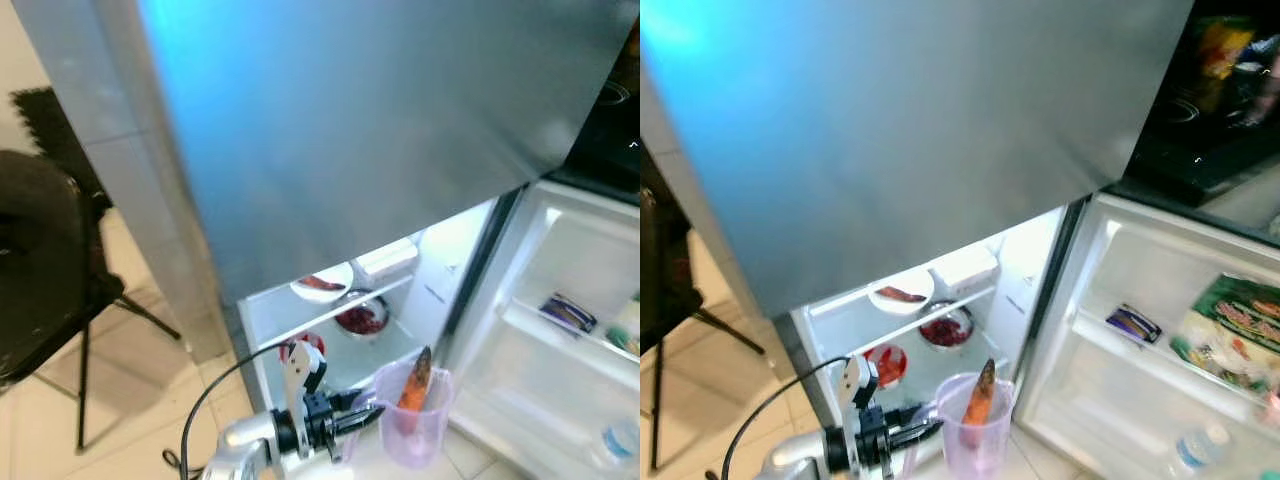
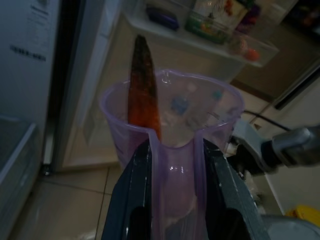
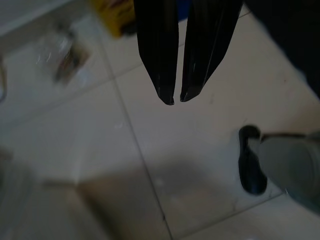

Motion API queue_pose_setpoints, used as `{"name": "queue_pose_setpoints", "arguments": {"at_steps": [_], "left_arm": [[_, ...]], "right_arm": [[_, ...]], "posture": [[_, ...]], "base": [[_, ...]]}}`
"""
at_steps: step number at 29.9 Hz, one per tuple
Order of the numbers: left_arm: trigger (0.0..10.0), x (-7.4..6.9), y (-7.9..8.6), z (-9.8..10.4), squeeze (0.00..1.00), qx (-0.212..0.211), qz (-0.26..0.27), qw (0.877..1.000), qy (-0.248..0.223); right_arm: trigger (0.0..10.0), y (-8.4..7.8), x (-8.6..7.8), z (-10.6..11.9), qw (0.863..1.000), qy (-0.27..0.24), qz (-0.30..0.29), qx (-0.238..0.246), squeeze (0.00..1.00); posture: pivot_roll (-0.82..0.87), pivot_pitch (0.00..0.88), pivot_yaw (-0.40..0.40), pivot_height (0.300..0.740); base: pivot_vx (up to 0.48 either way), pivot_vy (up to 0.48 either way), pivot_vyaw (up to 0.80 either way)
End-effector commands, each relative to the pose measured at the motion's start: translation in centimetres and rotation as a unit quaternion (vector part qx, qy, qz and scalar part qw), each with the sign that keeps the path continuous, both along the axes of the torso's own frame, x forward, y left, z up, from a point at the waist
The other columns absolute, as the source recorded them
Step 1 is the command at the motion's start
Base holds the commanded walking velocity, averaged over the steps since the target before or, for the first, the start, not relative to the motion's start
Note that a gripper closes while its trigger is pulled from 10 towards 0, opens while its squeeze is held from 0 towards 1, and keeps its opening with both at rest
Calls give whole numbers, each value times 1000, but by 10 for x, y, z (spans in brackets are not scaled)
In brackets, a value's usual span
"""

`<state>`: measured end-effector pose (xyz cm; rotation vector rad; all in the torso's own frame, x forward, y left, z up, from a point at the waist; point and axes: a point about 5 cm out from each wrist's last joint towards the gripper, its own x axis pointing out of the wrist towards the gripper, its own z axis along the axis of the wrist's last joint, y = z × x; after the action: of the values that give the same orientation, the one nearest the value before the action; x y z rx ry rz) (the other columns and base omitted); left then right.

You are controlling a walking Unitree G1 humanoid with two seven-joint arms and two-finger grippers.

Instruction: Restocking fridge

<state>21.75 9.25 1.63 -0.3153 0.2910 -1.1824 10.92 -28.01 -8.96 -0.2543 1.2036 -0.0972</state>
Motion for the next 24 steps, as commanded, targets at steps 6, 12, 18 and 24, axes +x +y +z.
{"name": "queue_pose_setpoints", "arguments": {"at_steps": [6, 12, 18, 24], "left_arm": [[10000, 3, -3, 5, 0, -5, -7, 1000, -15], [10000, 4, -4, 7, 0, -6, -8, 1000, -20], [10000, 4, -5, 7, 0, -4, -7, 1000, -25], [10000, 6, -5, 8, 0, -4, -4, 1000, -27]], "right_arm": [[10000, 4, 4, 0, 1000, -7, 9, 6, 0], [10000, 1, 5, 1, 1000, -9, 14, 2, 0], [10000, -1, 7, 3, 1000, -12, 17, -4, 0], [10000, -2, 9, 4, 1000, -15, 20, -16, 0]], "posture": [[-37, 0, -24, 740], [-38, 0, -25, 740], [-40, 0, -23, 740], [-38, 0, -26, 740]], "base": [[0, 0, 794], [0, 0, 794], [0, 0, 794], [0, 0, 794]]}}
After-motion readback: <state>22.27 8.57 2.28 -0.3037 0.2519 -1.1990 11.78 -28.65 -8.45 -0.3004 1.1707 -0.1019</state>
